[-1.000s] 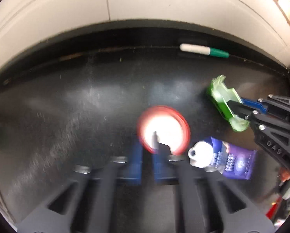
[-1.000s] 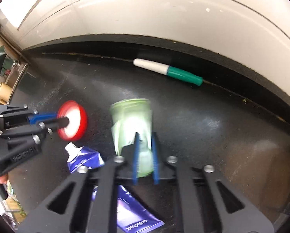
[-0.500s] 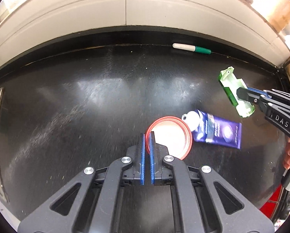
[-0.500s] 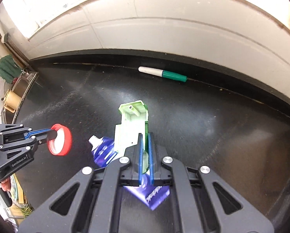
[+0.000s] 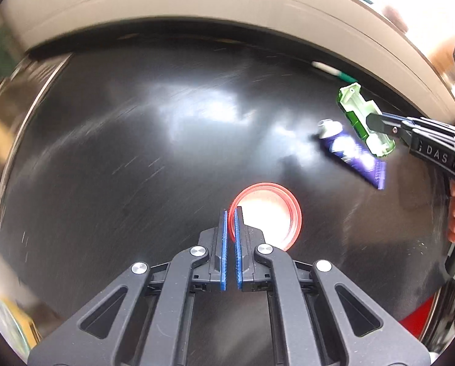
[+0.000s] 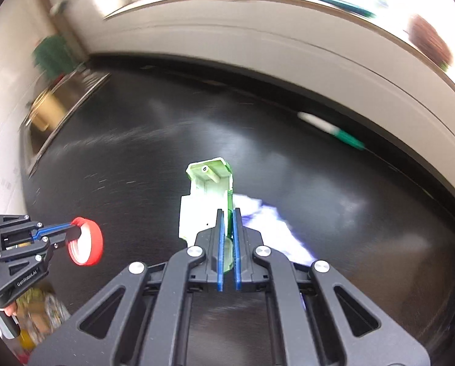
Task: Collect trash
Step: 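Carry the red cap and green piece over the bin and open both tools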
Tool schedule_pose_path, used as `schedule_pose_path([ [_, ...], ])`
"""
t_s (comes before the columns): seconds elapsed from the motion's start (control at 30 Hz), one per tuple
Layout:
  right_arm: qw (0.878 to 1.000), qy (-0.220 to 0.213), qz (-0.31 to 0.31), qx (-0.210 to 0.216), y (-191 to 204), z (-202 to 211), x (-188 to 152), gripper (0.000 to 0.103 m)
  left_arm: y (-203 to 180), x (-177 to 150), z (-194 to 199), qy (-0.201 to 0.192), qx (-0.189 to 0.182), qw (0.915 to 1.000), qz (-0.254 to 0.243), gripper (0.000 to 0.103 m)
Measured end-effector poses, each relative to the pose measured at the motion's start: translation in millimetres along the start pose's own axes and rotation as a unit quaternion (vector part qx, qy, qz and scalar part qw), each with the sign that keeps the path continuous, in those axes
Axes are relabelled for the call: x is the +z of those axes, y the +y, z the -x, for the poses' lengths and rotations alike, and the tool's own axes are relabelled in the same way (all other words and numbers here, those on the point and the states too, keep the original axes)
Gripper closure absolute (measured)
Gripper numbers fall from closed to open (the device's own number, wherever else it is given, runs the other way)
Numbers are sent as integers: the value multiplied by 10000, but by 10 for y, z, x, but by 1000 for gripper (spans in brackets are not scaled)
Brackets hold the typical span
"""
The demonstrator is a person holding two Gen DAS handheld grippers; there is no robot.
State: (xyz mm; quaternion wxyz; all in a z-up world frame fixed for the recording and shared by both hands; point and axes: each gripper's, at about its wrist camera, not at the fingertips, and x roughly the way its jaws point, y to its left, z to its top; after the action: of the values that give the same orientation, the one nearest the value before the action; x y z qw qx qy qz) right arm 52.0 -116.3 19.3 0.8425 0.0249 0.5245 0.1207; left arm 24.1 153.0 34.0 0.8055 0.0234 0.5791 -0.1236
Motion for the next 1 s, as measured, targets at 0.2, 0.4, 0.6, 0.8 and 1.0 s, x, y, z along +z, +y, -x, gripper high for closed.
schedule_pose_path([
  [0.2, 9870, 274, 1391, 760, 1464, -278, 132, 97, 877, -765, 337, -65, 510, 9915, 1196, 100],
  [0.4, 9486, 641, 2660, 1594, 3029, -397, -72, 97, 1806, -1784, 747, -89, 1132, 9590, 2598, 100],
  [0.6, 8956, 1066, 3848, 1959, 4290, -520, -586, 97, 2326, -2775, 874, 28, 1250, 9179, 3765, 100],
  [0.8, 8481, 1681, 4657, 1885, 5013, -985, -1232, 97, 2581, -3414, 543, 139, 1026, 8853, 4534, 100],
  [1.0, 8174, 2236, 5081, 1539, 5301, -1662, -1780, 97, 2825, -3915, -236, 363, 604, 8528, 5174, 100],
])
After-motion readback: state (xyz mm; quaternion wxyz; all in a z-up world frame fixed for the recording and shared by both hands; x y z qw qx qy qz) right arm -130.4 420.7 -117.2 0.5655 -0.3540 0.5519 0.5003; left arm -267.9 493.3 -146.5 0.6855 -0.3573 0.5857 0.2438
